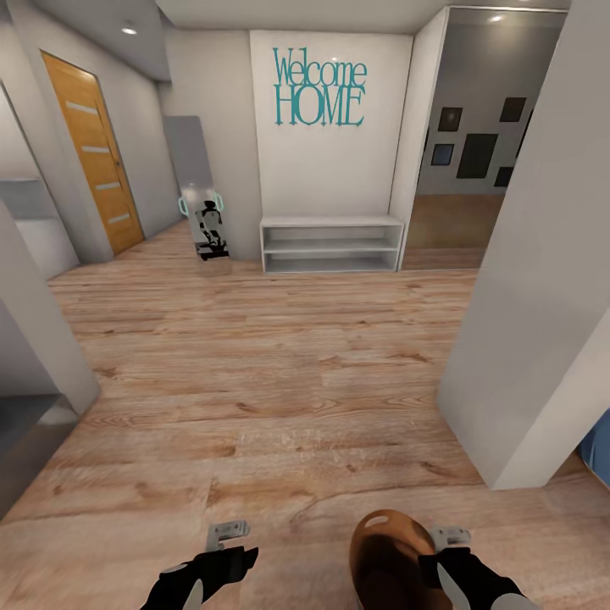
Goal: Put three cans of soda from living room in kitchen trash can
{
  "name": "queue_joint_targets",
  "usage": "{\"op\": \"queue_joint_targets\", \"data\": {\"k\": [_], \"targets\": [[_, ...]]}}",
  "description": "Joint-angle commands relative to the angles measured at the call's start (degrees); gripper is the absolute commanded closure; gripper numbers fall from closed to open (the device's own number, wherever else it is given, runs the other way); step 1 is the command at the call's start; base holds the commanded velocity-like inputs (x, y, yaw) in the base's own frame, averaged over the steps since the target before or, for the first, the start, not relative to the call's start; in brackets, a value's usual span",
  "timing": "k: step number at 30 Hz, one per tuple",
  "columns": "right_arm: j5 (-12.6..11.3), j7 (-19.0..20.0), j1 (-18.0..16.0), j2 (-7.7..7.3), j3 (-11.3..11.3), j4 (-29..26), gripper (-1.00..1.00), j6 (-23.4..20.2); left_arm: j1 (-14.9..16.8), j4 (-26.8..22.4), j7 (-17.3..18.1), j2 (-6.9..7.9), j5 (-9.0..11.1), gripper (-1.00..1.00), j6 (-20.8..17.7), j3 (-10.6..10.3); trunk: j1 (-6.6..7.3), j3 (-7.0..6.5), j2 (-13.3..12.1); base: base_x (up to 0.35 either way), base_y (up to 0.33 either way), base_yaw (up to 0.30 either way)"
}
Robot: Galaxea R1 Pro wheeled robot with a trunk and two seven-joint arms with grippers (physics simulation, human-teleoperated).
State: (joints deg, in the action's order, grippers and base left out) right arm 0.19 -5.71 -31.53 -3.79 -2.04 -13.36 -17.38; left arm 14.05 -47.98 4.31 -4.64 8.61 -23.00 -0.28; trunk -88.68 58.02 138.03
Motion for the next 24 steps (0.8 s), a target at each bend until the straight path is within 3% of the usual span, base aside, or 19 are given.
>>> {"op": "queue_joint_targets", "data": {"k": [1, 18, 24], "targets": [[0.29, 0.17, 0.06, 0.23, 0.73, -0.2, 1.0, 2.61, 0.01, 0.02, 0.0, -0.01, 0.0, -1.0, 0.0, 0.0, -0.14, 0.01, -0.01, 0.0, 0.0, 0.0], [0.13, -0.43, -0.06, 0.72, 0.53, -2.93, 1.0, 1.73, 0.01, 0.08, 0.0, 0.03, 0.0, -1.0, 0.06, -0.06, -0.14, 0.01, -0.01, 0.0, 0.0, 0.0], [0.01, -0.44, -0.2, 0.81, 0.52, -11.4, 1.0, -5.77, -0.01, 0.08, 0.0, 0.02, 0.0, -1.0, 0.15, -0.07, -0.14, 0.01, -0.01, 0.0, 0.0, 0.0]]}}
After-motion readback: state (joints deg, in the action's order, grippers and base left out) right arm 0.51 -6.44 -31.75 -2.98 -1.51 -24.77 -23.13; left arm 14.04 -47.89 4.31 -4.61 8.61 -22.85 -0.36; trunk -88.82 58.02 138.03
